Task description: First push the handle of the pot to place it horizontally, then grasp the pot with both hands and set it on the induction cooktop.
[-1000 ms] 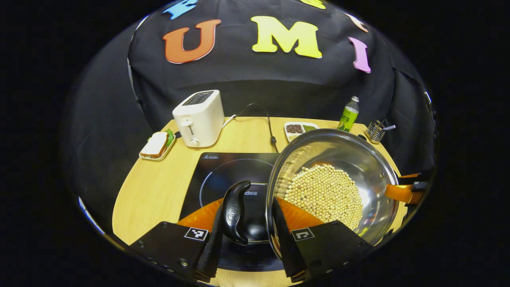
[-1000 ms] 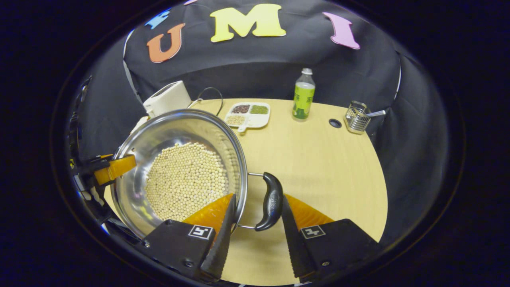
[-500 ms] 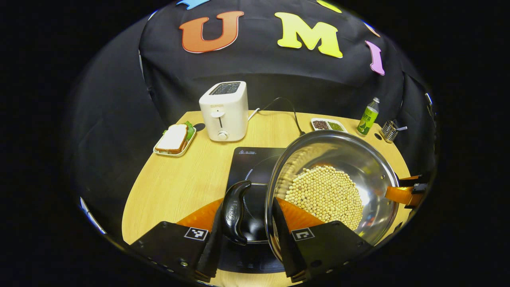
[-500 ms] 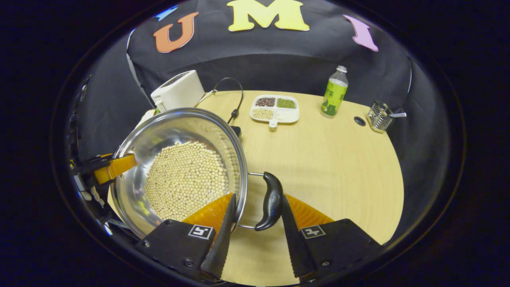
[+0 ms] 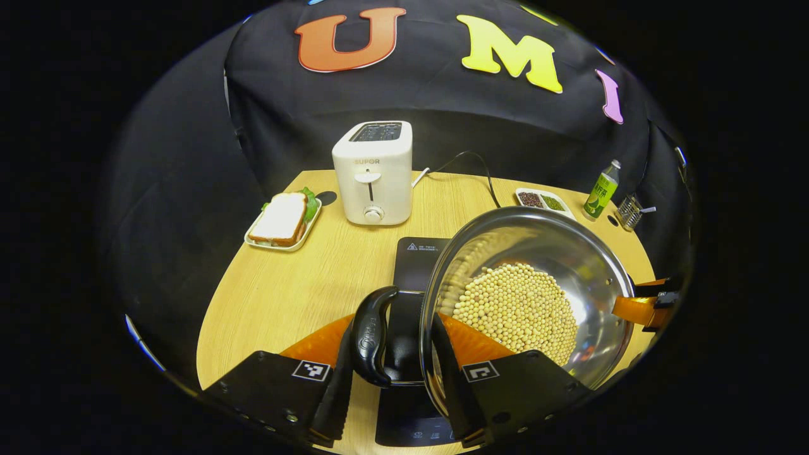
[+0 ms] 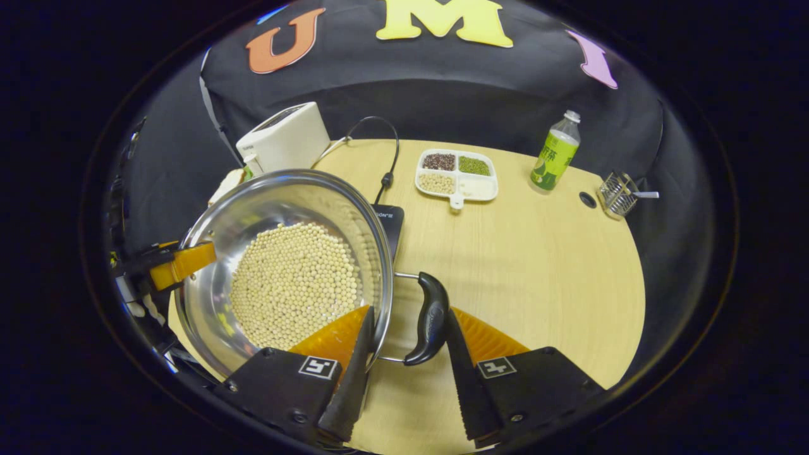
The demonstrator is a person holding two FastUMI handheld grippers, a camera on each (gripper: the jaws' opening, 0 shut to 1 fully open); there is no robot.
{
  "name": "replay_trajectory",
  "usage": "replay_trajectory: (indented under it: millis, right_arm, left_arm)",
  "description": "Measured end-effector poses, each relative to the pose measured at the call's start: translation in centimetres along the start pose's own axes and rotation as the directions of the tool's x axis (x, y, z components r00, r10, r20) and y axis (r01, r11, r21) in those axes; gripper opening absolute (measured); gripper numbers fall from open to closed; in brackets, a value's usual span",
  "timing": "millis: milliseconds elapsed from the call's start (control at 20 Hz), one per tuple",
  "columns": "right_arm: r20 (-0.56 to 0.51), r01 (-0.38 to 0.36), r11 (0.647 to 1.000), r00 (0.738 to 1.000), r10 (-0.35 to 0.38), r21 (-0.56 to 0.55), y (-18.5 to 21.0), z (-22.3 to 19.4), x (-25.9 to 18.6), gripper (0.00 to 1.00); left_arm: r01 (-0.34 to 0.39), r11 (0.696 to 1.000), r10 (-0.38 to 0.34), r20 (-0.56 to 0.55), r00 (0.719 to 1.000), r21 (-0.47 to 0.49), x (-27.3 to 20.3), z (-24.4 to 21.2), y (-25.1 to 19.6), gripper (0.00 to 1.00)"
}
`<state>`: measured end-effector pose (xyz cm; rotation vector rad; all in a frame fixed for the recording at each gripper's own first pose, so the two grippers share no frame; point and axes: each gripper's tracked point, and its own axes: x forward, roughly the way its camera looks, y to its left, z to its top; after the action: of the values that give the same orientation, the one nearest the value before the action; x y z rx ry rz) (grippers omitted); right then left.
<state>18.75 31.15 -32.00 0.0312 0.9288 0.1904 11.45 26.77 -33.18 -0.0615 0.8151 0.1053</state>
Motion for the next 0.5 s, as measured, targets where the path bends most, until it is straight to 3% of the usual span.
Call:
replay_trajectory:
  millis: [200,250,300,400,500]
  right_arm:
    - [0.019,0.008,0.999,1.000,-0.007,-0.033,-0.2,0.7,0.0,0.64]
    - [0.019,0.014,0.999,1.000,-0.014,-0.044,-0.3,0.7,0.1,0.64]
    - [0.026,0.024,0.999,0.999,-0.024,-0.036,-0.3,0.6,0.1,0.65]
    - [0.041,0.048,0.999,0.998,-0.047,-0.014,-0.2,0.3,0.0,0.64]
    - [0.053,0.082,0.996,0.995,-0.081,-0.023,-0.2,0.1,-0.2,0.65]
  left_arm:
    - [0.020,1.000,-0.021,-0.040,0.999,-0.014,0.9,-1.4,0.1,0.61]
    - [0.031,0.998,-0.034,-0.058,0.998,-0.057,0.9,-2.1,0.3,0.61]
    - [0.045,0.997,-0.046,-0.011,0.999,-0.067,1.7,-1.1,0.0,0.61]
    - [0.051,0.999,-0.052,0.007,0.999,0.007,1.3,-1.1,-0.2,0.61]
    - [0.060,0.998,-0.060,0.017,0.998,0.010,1.5,-0.9,0.0,0.61]
